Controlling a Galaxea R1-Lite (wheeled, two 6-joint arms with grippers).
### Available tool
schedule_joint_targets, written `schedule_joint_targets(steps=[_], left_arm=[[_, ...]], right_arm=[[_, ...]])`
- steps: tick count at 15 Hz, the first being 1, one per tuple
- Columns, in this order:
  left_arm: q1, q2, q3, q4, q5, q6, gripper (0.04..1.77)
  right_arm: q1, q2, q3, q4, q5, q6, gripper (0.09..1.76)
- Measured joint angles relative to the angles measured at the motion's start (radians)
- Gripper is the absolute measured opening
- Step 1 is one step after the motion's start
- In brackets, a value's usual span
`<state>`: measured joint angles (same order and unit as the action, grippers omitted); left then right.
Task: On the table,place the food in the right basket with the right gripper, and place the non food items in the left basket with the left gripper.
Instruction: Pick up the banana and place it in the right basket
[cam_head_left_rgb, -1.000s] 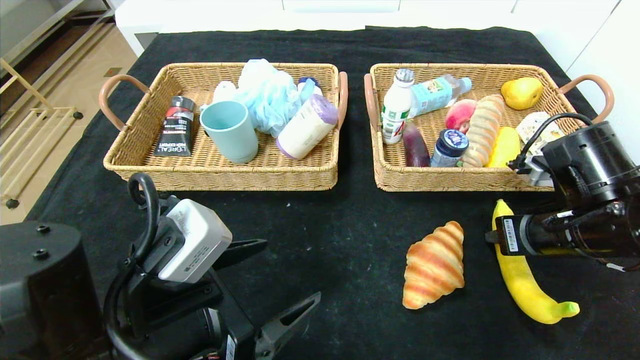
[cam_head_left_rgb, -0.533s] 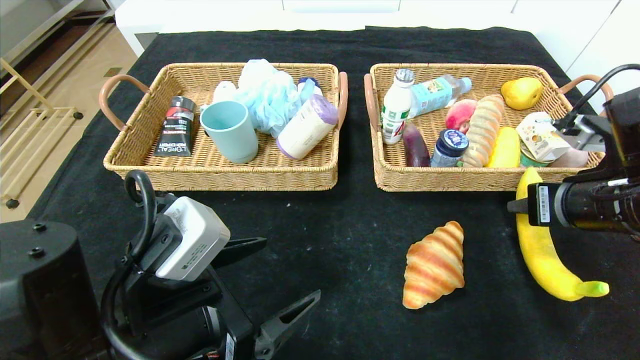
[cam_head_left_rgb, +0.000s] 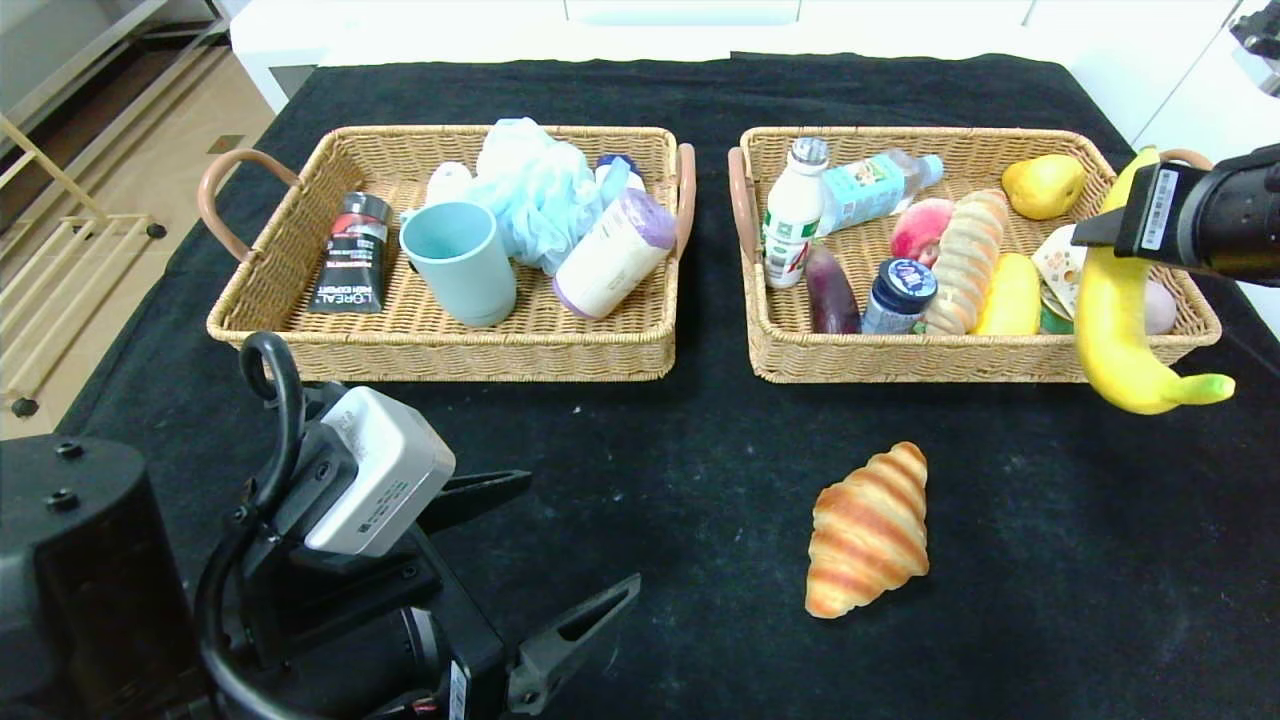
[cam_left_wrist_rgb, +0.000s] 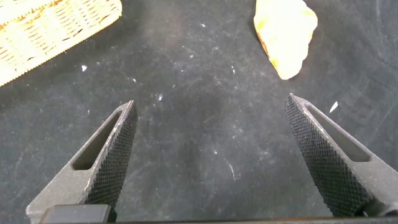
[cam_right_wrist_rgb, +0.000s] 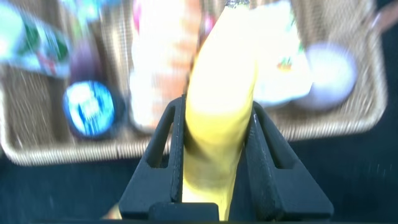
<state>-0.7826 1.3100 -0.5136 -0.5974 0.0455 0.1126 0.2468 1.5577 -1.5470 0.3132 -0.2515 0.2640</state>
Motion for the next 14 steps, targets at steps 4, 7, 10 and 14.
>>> schedule_joint_targets(steps=[4,7,10,14], left_arm=[[0.000,-0.001,0.000,0.000,0.000,-0.001,1.72],[0.000,-0.001,0.001,-0.022,0.001,-0.001,1.72],[0.000,0.000,0.008,-0.049,0.001,-0.001,1.72],[0.000,0.002,0.010,-0.049,0.001,-0.001,1.72]], right_arm=[[-0.036,0.079,-0.084,-0.130,-0.036,-0.021,0.66],[-0.057,0.147,-0.099,-0.257,-0.049,-0.043,0.66],[-0.079,0.203,-0.134,-0.296,-0.049,-0.045,0.66],[-0.104,0.243,-0.181,-0.301,-0.046,-0.041,0.66]])
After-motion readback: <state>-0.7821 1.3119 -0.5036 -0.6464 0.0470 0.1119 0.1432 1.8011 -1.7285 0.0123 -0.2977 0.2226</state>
